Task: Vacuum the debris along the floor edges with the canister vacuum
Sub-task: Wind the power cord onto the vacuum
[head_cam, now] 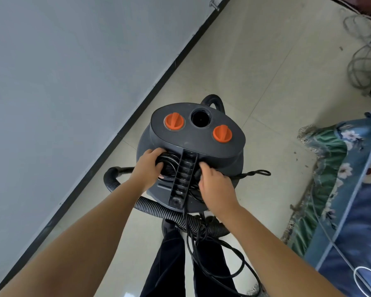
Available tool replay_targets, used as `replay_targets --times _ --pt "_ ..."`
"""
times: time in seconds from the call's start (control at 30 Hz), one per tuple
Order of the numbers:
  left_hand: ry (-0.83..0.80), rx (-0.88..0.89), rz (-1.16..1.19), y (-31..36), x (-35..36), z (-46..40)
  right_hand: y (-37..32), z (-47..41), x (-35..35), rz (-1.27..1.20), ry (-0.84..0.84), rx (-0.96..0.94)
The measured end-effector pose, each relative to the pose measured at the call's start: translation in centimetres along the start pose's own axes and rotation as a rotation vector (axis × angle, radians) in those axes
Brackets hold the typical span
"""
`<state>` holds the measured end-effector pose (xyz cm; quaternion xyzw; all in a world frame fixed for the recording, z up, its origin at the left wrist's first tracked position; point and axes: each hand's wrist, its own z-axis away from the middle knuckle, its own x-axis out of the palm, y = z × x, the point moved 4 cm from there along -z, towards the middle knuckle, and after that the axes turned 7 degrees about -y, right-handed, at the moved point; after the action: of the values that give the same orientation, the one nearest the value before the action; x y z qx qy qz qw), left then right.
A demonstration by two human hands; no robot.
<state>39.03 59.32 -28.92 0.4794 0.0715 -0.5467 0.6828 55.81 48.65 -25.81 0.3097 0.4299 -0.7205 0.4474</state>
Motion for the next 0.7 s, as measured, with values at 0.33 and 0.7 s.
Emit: replay_targets --times 0.33,0.7 --pt "0.097 -0.155 -0.25 -1.2 -0.7 0.9 0.5 -0.3 -2.0 -0.28 -0.047 -0.01" --pt "0.257 0.18 -0.276 5.3 4.8 5.7 1.9 -3.3 -3.8 0.16 0.013 -0.115"
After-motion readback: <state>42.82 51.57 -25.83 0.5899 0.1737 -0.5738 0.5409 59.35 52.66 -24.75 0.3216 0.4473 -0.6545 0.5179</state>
